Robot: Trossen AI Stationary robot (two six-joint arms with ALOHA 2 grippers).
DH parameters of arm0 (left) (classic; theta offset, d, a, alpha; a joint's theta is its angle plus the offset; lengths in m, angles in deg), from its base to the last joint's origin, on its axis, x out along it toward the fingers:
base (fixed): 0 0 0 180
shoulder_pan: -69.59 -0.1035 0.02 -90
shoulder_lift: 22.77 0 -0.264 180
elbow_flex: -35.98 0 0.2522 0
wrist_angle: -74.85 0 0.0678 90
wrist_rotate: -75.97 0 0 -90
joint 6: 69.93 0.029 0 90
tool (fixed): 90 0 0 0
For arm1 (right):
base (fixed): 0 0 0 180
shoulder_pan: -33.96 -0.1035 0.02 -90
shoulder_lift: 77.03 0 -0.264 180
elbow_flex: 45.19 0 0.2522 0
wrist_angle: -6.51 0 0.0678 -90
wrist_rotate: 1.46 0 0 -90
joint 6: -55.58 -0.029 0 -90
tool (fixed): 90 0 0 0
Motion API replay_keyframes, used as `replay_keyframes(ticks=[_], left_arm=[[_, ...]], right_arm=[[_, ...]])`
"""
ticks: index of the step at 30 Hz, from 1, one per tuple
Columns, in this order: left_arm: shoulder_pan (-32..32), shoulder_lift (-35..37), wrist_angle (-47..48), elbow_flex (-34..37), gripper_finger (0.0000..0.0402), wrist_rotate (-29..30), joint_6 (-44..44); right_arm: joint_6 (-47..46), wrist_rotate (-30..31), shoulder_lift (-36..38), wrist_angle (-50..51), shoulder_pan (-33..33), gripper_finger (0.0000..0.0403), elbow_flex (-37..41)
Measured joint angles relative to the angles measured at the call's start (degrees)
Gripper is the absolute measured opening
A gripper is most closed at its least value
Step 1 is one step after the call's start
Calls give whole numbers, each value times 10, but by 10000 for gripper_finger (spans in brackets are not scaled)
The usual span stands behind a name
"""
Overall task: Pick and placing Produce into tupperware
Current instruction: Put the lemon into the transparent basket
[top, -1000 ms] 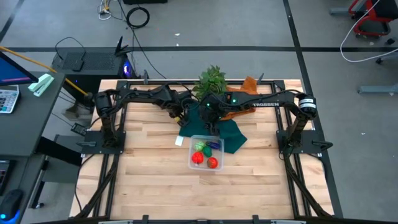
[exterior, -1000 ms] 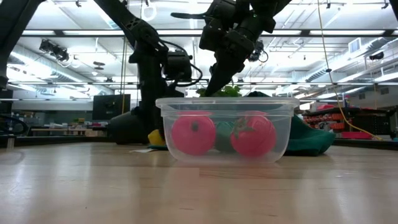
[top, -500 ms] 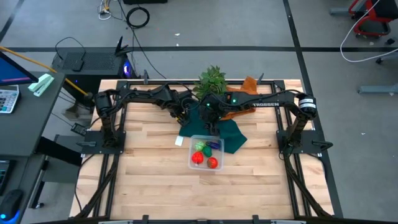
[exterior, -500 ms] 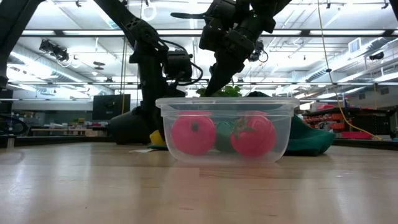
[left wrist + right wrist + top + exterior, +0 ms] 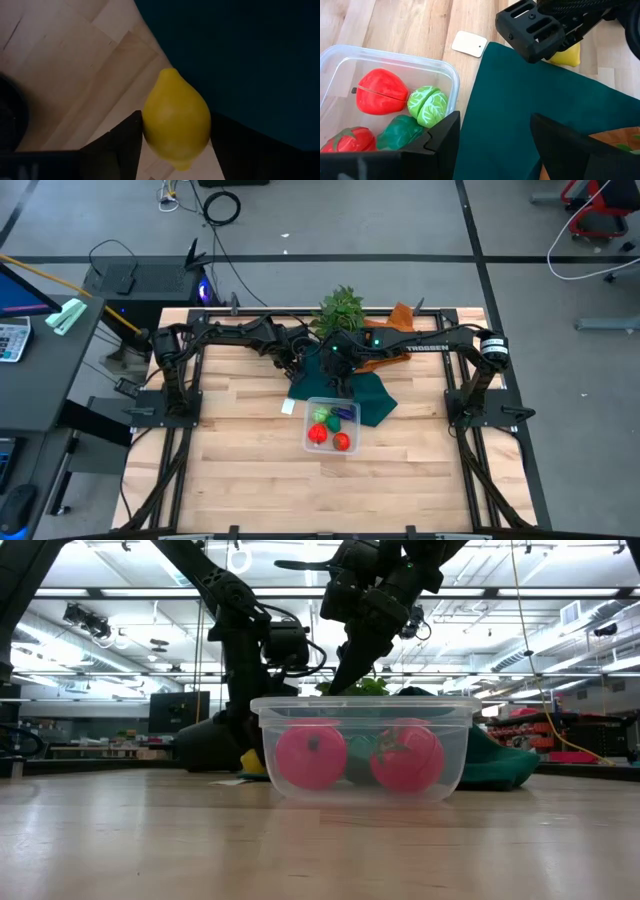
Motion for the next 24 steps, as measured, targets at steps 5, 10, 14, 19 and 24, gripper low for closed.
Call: replay_keyframes(ticks=[5,10,14,19,24], left_arm=[[0,0,0,0,206,0,0],[0,0,0,0,206,1,0],[0,3,5,0,206,0,-2],[2,21,9,0,206,0,-2],[6,61,13,-1,206,2,-12]], right_arm=[[0,0,0,0,0,203,0],[0,0,0,0,0,203,0],[0,0,0,0,0,203,0],[0,0,0,0,0,203,0],[0,0,0,1,0,203,0]])
